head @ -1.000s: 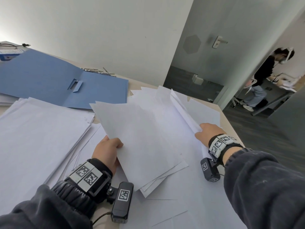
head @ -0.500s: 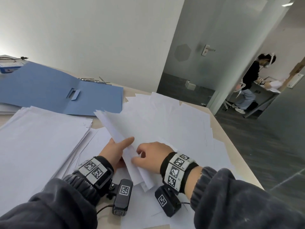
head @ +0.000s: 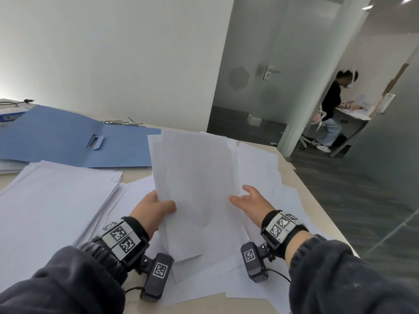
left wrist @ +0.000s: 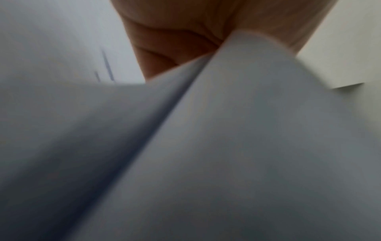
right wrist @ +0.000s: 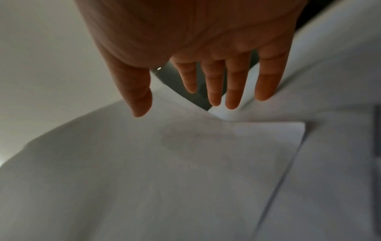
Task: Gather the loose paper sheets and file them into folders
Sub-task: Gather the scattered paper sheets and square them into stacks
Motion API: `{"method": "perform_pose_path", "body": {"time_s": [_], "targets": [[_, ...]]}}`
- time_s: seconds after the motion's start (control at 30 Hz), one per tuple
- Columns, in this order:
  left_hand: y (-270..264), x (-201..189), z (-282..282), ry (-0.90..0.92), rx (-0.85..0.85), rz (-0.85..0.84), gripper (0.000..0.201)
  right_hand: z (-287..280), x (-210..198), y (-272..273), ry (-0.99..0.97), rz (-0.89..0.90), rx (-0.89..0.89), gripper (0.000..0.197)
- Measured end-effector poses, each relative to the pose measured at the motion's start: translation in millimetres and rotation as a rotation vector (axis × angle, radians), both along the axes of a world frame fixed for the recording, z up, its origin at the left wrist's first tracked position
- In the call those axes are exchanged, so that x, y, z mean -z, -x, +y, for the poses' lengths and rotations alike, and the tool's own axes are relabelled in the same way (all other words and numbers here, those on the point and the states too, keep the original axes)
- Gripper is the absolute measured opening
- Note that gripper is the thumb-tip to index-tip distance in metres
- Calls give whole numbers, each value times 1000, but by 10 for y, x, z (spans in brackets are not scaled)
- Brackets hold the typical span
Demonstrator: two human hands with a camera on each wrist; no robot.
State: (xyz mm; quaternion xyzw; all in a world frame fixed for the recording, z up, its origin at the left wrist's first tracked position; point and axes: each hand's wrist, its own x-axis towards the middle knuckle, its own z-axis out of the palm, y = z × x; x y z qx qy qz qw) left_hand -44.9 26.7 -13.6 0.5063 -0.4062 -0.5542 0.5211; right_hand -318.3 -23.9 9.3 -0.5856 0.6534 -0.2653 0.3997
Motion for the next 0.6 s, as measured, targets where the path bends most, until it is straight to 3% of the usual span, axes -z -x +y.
{"method": "perform_pose_path", "body": {"time_s": [0.07, 0.17, 0.27, 0.43, 0.6], "targets": [[31, -75, 24, 55, 11, 1, 47, 7, 45, 66, -59, -187, 68, 94], [85, -247, 16, 131, 22, -28, 43, 73, -12, 98, -7, -493, 45, 48], [137, -512, -40, 213, 13, -71, 39, 114, -201, 139, 199, -622, 70, 31], [303, -915, -47, 328, 61, -31, 37, 229, -494, 251, 359, -753, 67, 25], [436, -683, 21, 258, 119, -78, 57, 446, -364, 314, 324, -643, -45, 44]]}}
